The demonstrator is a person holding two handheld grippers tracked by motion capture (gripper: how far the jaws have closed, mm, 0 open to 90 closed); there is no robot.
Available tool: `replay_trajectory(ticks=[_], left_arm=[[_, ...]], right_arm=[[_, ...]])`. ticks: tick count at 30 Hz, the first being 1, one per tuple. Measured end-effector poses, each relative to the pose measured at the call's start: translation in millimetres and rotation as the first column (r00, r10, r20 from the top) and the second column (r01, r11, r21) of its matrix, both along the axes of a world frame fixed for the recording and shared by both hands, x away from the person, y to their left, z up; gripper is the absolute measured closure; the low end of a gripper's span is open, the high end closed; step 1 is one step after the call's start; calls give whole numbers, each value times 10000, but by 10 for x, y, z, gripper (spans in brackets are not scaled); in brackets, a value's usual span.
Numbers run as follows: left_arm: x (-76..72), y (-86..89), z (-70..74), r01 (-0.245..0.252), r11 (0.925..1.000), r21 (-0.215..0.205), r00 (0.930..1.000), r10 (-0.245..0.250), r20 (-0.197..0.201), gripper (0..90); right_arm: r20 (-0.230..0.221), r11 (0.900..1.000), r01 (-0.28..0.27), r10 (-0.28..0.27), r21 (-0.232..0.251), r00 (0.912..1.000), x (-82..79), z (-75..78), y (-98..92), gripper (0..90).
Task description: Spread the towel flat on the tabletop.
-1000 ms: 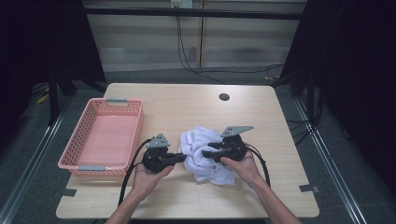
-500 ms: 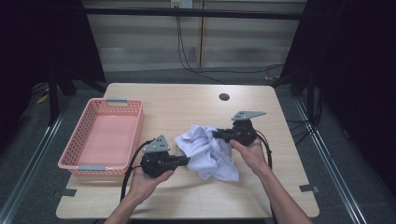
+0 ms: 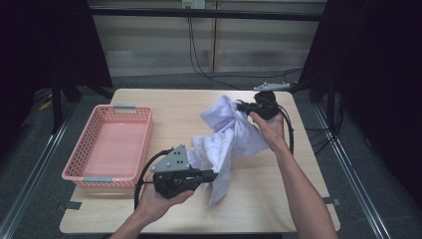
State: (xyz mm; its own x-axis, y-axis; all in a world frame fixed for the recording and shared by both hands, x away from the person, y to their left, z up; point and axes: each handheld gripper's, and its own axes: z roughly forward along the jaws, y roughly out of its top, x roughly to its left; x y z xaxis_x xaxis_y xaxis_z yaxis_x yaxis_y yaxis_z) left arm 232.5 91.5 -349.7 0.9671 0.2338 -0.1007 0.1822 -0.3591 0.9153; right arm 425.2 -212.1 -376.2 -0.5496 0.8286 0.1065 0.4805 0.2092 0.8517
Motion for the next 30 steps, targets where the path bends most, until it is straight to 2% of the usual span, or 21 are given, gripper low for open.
replay_trajectory(ticks=[3, 4, 5, 7, 10, 11, 12, 13, 14, 15, 16, 18, 19, 21, 22, 23, 24, 25, 26, 28, 30], left_arm=[[20, -13, -68, -116, 9990, 425, 9999, 118, -47, 878], [72, -14, -130, -319, 9983, 486, 9986, 339, -401, 799], [161, 7, -250, -468, 9969, 631, 9954, 518, -805, 700], [253, 62, -376, -597, 9963, 617, 9899, 671, -1246, 660], [319, 130, -468, -884, 9940, 644, 9844, 971, -1464, 567], [346, 172, -503, -984, 9931, 639, 9819, 1073, -1563, 567], [396, 257, -568, -1219, 9913, 491, 9740, 1290, -1865, 539], [396, 257, -568, -1219, 9913, 491, 9740, 1290, -1865, 540], [430, 315, -644, -1435, 9874, 670, 9676, 1542, -1999, 551], [430, 315, -644, -1435, 9874, 670, 9676, 1542, -1999, 565], [445, 340, -762, -1595, 9827, 942, 9574, 1772, -2279, 579], [438, 355, -905, -1347, 9836, 1200, 9579, 1603, -2382, 640], [436, 359, -982, -1411, 9820, 1258, 9528, 1692, -2520, 655], [452, 348, -1115, -1385, 9797, 1446, 9457, 1742, -2743, 672], [456, 328, -1161, -1295, 9784, 1614, 9501, 1690, -2622, 674], [456, 328, -1161, -1295, 9784, 1614, 9501, 1690, -2622, 664], [473, 273, -1240, -1107, 9799, 1661, 9462, 1550, -2841, 646], [473, 273, -1240, -1107, 9799, 1661, 9462, 1550, -2841, 623], [463, 211, -1308, -891, 9808, 1732, 9444, 1385, -2983, 608], [429, 149, -1358, -889, 9752, 2029, 9488, 1449, -2808, 586], [440, 98, -1398, -743, 9759, 2053, 9490, 1325, -2860, 572]], right_arm=[[-130, 9998, -23, 25, 192, 9999, 87, -12, -42, 839], [-277, 9995, -166, 173, 254, 9995, 110, -52, -48, 784], [-426, 9999, -79, 84, 128, 9991, 110, -148, -45, 665], [-448, 9998, -38, 47, 196, 9990, 65, -242, -63, 538], [-405, 9996, 40, -29, 268, 9992, -5, -296, -119, 518], [-359, 9996, 81, -71, 270, 9993, -51, -309, -152, 505], [-331, 9992, 95, -82, 388, 9994, -159, -319, -223, 499], [-331, 9992, 95, -82, 388, 9994, -159, -319, -223, 499], [-310, 9985, 28, -11, 555, 9995, -308, -325, -279, 498], [-310, 9985, 28, -11, 555, 9995, -308, -325, -279, 498], [-458, 9987, -167, 189, 489, 9988, -480, -341, -310, 501], [-659, 9964, -481, 527, 698, 9964, -670, -389, -326, 519], [-770, 9944, -644, 709, 838, 9945, -785, -422, -316, 535], [-965, 9927, -1020, 1079, 642, 9895, -1014, -495, -257, 553], [-1070, 9899, -1266, 1328, 636, 9853, -1128, -532, -225, 587], [-1070, 9899, -1266, 1328, 636, 9853, -1128, -532, -225, 587], [-1091, 9846, -1624, 1688, 655, 9796, -1336, -583, -154, 634], [-1154, 9816, -1743, 1826, 779, 9764, -1419, -618, -121, 654], [-1269, 9774, -1967, 2054, 776, 9704, -1484, -657, -78, 654], [-1743, 9677, -2197, 2392, 1239, 9552, -1569, -772, -18, 679], [-1972, 9592, -2518, 2736, 1289, 9414, -1637, -890, 50, 684]])
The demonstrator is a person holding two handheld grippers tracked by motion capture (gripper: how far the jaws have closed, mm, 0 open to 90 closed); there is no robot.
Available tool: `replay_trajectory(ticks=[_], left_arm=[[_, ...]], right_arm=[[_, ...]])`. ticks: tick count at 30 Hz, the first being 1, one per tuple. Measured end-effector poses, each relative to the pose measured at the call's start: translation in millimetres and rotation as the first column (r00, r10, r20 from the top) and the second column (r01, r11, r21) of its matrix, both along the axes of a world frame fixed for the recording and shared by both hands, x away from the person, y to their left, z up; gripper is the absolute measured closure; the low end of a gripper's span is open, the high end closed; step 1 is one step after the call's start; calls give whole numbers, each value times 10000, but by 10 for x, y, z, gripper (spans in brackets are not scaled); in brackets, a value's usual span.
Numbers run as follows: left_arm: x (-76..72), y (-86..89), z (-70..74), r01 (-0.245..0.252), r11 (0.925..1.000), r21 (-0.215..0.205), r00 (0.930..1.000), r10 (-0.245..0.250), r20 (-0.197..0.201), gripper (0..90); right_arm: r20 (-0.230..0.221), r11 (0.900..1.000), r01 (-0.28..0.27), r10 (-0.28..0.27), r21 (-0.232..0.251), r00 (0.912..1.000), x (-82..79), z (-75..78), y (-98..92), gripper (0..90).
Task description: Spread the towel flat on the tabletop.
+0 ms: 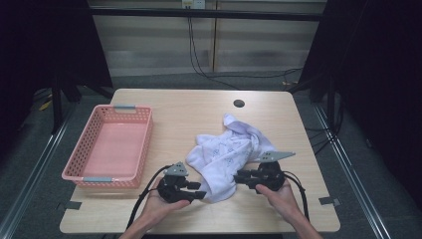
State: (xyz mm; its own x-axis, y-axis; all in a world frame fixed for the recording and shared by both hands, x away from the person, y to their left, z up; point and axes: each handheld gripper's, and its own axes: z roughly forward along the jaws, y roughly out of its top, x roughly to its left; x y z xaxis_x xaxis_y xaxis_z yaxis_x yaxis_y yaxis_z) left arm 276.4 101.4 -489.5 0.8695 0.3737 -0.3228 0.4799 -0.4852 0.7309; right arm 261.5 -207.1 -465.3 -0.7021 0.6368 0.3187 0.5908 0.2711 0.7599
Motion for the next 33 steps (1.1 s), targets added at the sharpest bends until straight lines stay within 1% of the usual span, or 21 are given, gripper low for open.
replay_trajectory(ticks=[2, 5, 6, 7, 8, 9, 10, 11, 14, 16, 19, 20, 21, 23, 24, 26, 27, 28, 31, 32, 33], left_arm=[[15, -60, -33, 137, 9997, 210, 9999, -137, 14, 552], [-12, -128, -65, 242, 9989, 389, 9997, -242, -24, 520], [-32, -162, -82, 123, 9979, 638, 9998, -134, 174, 519], [-31, -177, -87, 256, 9960, 850, 9995, -270, 146, 519], [-16, -177, -93, 410, 9939, 1024, 9988, -437, 239, 667], [0, -155, -87, 615, 9924, 1071, 9978, -639, 195, 780], [14, -131, -84, 448, 9935, 1042, 9983, -485, 327, 879], [39, -104, -74, 342, 9941, 1028, 9991, -366, 213, 888], [61, -66, -55, 150, 9958, 898, 9996, -172, 234, 894], [63, -37, -31, 70, 9985, 552, 9999, -77, 121, 894], [53, -41, -9, 71, 9987, 514, 9993, -89, 353, 897], [59, -29, 28, 101, 9995, 285, 9996, -108, 259, 898], [59, -29, 28, 101, 9995, 285, 9996, -108, 259, 898], [70, -3, 54, -85, 9996, 287, 9996, 77, 278, 900], [92, 40, 67, -276, 9993, 251, 9991, 268, 315, 900], [106, 62, 73, -350, 9993, 127, 9991, 347, 255, 900], [118, 102, 98, -545, 9985, -47, 9982, 546, 233, 900], [120, 122, 114, -579, 9983, -114, 9979, 582, 278, 900], [127, 202, 172, -866, 9959, -258, 9953, 876, 414, 900], [127, 202, 172, -866, 9959, -258, 9953, 876, 414, 900], [128, 236, 194, -951, 9948, -357, 9944, 966, 420, 900]], right_arm=[[-268, 9989, -365, 357, -296, 9990, -37, -83, 77, 685], [-488, 9974, -671, 658, -258, 9966, -79, -162, 167, 697], [-535, 9964, -762, 741, -369, 9958, -93, -193, 201, 696], [-535, 9964, -762, 741, -369, 9958, -93, -193, 201, 696], [-591, 9935, -1003, 971, -546, 9935, -104, -231, 261, 690], [-663, 9927, -1088, 1053, -520, 9922, -100, -240, 285, 690], [-601, 9927, -1067, 1033, -563, 9928, -98, -248, 307, 690], [-673, 9921, -1146, 1111, -512, 9915, -101, -253, 323, 689], [-694, 9898, -1344, 1310, -481, 9890, -127, -265, 364, 683], [-784, 9848, -1604, 1551, -665, 9848, -159, -295, 412, 676], [-655, 9855, -1564, 1520, -666, 9862, -127, -322, 442, 654], [-430, 9867, -1437, 1407, -764, 9891, -93, -338, 475, 605], [-430, 9867, -1437, 1407, -764, 9891, -93, -338, 475, 605], [-332, 9846, -1329, 1299, -1139, 9910, -21, -371, 521, 574], [-285, 9849, -1407, 1385, -1011, 9899, -9, -390, 518, 561], [-300, 9839, -1457, 1433, -1035, 9892, -12, -389, 517, 557], [-200, 9813, -1499, 1486, -1203, 9887, -51, -382, 510, 549], [-178, 9815, -1462, 1451, -1238, 9893, -76, -382, 497, 552], [70, 9717, -1523, 1562, -1807, 9877, -170, -354, 434, 590], [70, 9717, -1523, 1562, -1807, 9877, -170, -354, 434, 590], [114, 9682, -1515, 1568, -1991, 9876, -201, -344, 400, 636]])
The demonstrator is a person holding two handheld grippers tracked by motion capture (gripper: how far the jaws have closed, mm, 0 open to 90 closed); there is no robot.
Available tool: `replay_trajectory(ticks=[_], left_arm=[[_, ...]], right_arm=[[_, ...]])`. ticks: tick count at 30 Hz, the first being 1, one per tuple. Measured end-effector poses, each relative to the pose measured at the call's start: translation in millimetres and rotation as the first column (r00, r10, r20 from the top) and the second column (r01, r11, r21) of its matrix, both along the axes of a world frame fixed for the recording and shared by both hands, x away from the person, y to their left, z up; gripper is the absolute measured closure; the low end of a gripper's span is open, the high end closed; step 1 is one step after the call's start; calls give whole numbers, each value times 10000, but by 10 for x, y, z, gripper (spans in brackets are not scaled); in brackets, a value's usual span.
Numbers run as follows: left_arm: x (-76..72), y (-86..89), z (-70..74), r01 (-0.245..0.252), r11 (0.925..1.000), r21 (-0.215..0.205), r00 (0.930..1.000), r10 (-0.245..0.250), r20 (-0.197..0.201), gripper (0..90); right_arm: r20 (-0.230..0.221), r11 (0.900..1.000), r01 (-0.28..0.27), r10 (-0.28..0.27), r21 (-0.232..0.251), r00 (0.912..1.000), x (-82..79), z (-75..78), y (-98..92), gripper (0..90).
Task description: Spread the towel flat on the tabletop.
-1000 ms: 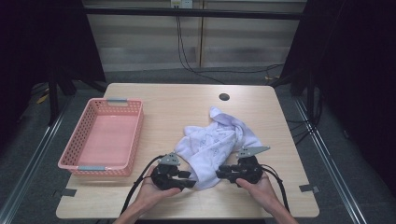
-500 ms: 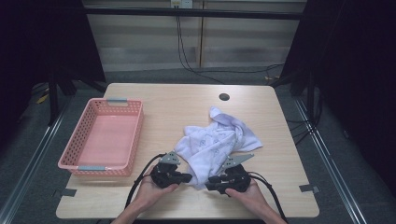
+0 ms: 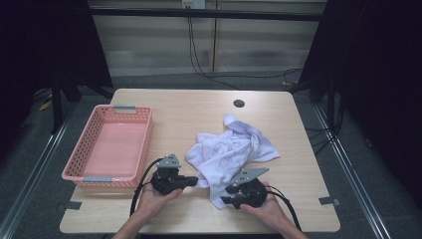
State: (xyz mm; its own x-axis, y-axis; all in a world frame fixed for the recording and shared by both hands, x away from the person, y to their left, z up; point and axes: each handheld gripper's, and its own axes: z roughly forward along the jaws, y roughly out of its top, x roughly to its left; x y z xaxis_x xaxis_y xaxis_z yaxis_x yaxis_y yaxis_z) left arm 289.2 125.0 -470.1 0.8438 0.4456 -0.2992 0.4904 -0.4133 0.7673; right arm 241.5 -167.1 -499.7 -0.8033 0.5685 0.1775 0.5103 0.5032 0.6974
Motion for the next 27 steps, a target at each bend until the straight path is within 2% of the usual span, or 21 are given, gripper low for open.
replay_trajectory(ticks=[1, 2, 3, 4, 5, 6, 7, 8, 9, 10, 11, 13, 16, 17, 19, 20, 21, 22, 23, 24, 27], left_arm=[[-5, 33, 23, -122, 9999, -93, 9999, 123, 32, 900], [-19, 69, 52, -248, 9996, -119, 9997, 249, 49, 900], [-84, 125, 112, -203, 9996, -218, 9996, 206, 169, 900], [-84, 125, 112, -203, 9996, -218, 9996, 206, 169, 900], [-152, 167, 136, -121, 9999, -80, 9996, 123, 243, 900], [-177, 187, 130, -158, 9999, 50, 9996, 156, 255, 900], [-177, 187, 130, -158, 9999, 50, 9996, 156, 255, 900], [-190, 206, 109, -157, 9997, 181, 9997, 154, 174, 900], [-200, 224, 38, -135, 9983, 566, 9998, 128, 123, 899], [-200, 224, 38, -135, 9983, 566, 9998, 128, 123, 898], [-193, 222, -42, -87, 9973, 724, 9999, 95, -104, 896], [-168, 218, -91, 13, 9979, 644, 9992, 13, -393, 890], [-147, 203, -109, -28, 9982, 592, 9990, 55, -445, 862], [-128, 198, -119, -139, 9982, 576, 9986, 168, -503, 802], [-117, 201, -124, -215, 9990, 394, 9981, 237, -575, 722], [-117, 201, -124, -215, 9990, 394, 9981, 237, -575, 681], [-111, 200, -130, -256, 9988, 407, 9982, 277, -526, 681], [-80, 184, -162, -280, 9984, 500, 9977, 310, -607, 594], [-59, 175, -181, -346, 9979, 543, 9972, 381, -646, 562], [-59, 175, -181, -346, 9979, 543, 9972, 381, -646, 551], [-3, 136, -227, -299, 9970, 715, 9977, 341, -583, 522]], right_arm=[[62, 9998, 55, -54, -188, 10000, -18, 10, -46, 675], [-74, 9998, 140, -141, -128, 9999, -19, 13, -103, 694], [-144, 9987, 405, -410, -299, 9991, -29, 24, -237, 750], [-144, 9987, 405, -410, -299, 9991, -29, 24, -237, 750], [-271, 9969, 739, -746, -261, 9968, -23, 24, -406, 781], [-185, 9948, 963, -970, -325, 9951, -18, 23, -497, 787], [-185, 9948, 963, -970, -325, 9951, -18, 23, -497, 787], [-302, 9925, 1185, -1194, -300, 9924, -8, 25, -584, 786], [-362, 9893, 1446, -1451, -180, 9887, -4, 19, -707, 738], [-467, 9896, 1433, -1435, -78, 9885, -22, 24, -730, 673], [-335, 9914, 1308, -1311, -101, 9908, -44, 35, -735, 647], [-203, 9936, 1116, -1120, -196, 9935, -103, 58, -726, 621], [-318, 9954, 959, -960, -62, 9949, -153, 80, -763, 594], [-370, 9948, 1005, -1011, -175, 9942, -190, 65, -794, 570], [-300, 9946, 1031, -1033, -92, 9942, -230, 63, -809, 510], [-209, 9937, 1108, -1111, -163, 9936, -246, 68, -811, 475], [-209, 9937, 1108, -1111, -163, 9936, -246, 68, -811, 475], [-25, 9926, 1209, -1209, -115, 9927, -260, 74, -827, 452], [37, 9919, 1268, -1268, 12, 9919, -255, 73, -840, 444], [244, 9900, 1410, -1409, -25, 9897, -252, 80, -847, 431], [255, 9894, 1450, -1449, -27, 9891, -222, 71, -843, 412]])
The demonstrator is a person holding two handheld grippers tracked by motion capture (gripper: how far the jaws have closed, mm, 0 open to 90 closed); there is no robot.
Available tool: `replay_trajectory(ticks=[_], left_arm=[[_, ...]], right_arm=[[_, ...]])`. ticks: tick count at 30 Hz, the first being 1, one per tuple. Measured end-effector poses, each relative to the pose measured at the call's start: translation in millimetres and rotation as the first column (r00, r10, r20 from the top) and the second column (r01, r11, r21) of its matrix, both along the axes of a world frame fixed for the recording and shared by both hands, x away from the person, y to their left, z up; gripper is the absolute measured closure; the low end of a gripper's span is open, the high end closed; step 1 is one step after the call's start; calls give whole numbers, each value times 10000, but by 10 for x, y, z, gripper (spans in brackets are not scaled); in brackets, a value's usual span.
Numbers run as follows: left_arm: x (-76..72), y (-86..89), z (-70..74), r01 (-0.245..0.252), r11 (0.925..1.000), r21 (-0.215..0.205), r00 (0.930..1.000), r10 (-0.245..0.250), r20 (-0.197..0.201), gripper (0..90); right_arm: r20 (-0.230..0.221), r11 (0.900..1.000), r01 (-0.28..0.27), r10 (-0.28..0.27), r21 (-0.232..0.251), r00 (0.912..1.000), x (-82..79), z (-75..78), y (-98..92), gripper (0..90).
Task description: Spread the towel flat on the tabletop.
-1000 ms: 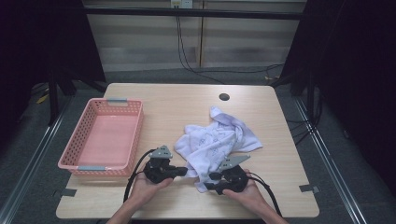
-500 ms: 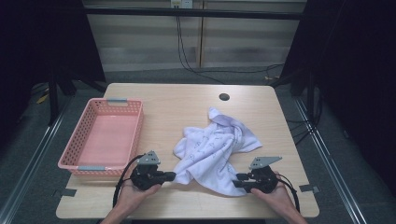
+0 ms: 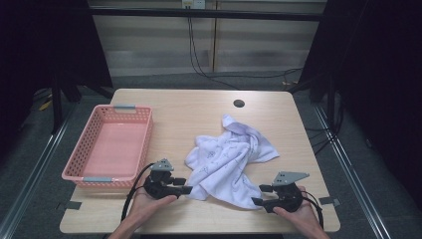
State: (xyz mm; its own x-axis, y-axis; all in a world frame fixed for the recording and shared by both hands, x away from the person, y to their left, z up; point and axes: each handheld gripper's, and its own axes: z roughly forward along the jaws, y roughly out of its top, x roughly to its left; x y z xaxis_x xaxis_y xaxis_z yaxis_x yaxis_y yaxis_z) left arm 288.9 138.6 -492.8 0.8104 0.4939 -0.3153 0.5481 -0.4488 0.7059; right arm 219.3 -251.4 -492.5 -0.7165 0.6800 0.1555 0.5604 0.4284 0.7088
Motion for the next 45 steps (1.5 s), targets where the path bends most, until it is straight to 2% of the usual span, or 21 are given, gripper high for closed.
replay_trajectory(ticks=[5, 7, 9, 10, 11, 13, 15, 17, 19, 21, 22, 24, 26, 28, 32, 35, 38, 41, 42, 44, 45], left_arm=[[63, -90, -72, 208, 9989, 421, 9997, -214, 131, 428], [37, -152, -75, 242, 9983, 526, 9991, -260, 321, 429], [16, -171, -73, 391, 9970, 667, 9981, -422, 456, 541], [-12, -199, -77, 817, 9944, 673, 9949, -853, 529, 541], [-87, -263, -60, 1019, 9876, 1192, 9886, -1139, 985, 670], [-111, -294, -66, 1369, 9847, 1080, 9858, -1461, 829, 845], [-107, -289, -58, 1402, 9837, 1126, 9863, -1488, 715, 873], [-82, -235, -43, 1201, 9891, 850, 9899, -1259, 658, 875], [-26, -89, 75, 671, 9977, -116, 9965, -664, 510, 877], [-15, -43, 127, 594, 9980, -220, 9963, -579, 634, 878], [-1, 41, 223, 315, 9970, -704, 9972, -265, 702, 878], [13, 110, 338, 180, 9945, -1028, 9962, -91, 870, 878], [19, 151, 449, 35, 9898, -1423, 9953, 103, 958, 878], [55, 187, 534, -138, 9868, -1614, 9927, 329, 1164, 878], [163, 270, 742, -371, 9732, -2269, 9903, 662, 1219, 878], [205, 287, 865, -349, 9706, -2380, 9885, 686, 1351, 878], [279, 287, 1123, -254, 9685, -2479, 9837, 683, 1661, 878], [321, 308, 1242, -287, 9644, -2628, 9794, 796, 1854, 879], [391, 343, 1343, -539, 9634, -2625, 9740, 1087, 1989, 879], [430, 366, 1385, -724, 9606, -2685, 9714, 1290, 1993, 879], [499, 425, 1464, -976, 9486, -3012, 9676, 1612, 1943, 879]], right_arm=[[-39, 9991, -288, 287, -313, 9996, 85, -71, 106, 397], [230, 9979, -282, 296, -576, 9993, 87, -73, 150, 475], [407, 9971, -228, 258, -724, 9988, 91, -70, 180, 592], [407, 9971, -228, 258, -724, 9988, 91, -70, 180, 592], [245, 9976, -307, 322, -620, 9992, 97, -63, 188, 719], [-101, 9988, -350, 346, -344, 9993, 110, -62, 193, 804], [-444, 9994, -342, 343, 14, 9984, 143, -63, 169, 831], [-601, 9994, -264, 277, 220, 9978, 161, -54, 143, 834], [-563, 9963, 161, -114, 846, 9984, 232, 52, -9, 842], [-536, 9917, 475, -413, 1195, 9977, 293, 123, -136, 845], [-531, 9885, 526, -455, 1420, 9976, 323, 148, -195, 846], [-462, 9824, 769, -700, 1702, 9965, 359, 215, -280, 847], [-625, 9600, 924, -786, 2641, 9949, 390, 290, -361, 848], [-328, 9693, 914, -862, 2283, 9957, 407, 406, -383, 848], [115, 9526, 1186, -1268, 2801, 9919, 523, 636, -513, 851], [489, 9415, 1323, -1547, 3099, 9867, 624, 841, -588, 853], [853, 9312, 1434, -1816, 3351, 9797, 708, 1062, -612, 854], [1128, 9362, 1418, -1866, 3217, 9759, 756, 1205, -579, 854], [1224, 9270, 1438, -1967, 3465, 9728, 826, 1324, -575, 856], [1401, 9243, 1521, -2122, 3502, 9671, 904, 1442, -572, 856], [1526, 9224, 1516, -2173, 3552, 9641, 947, 1502, -579, 857]])
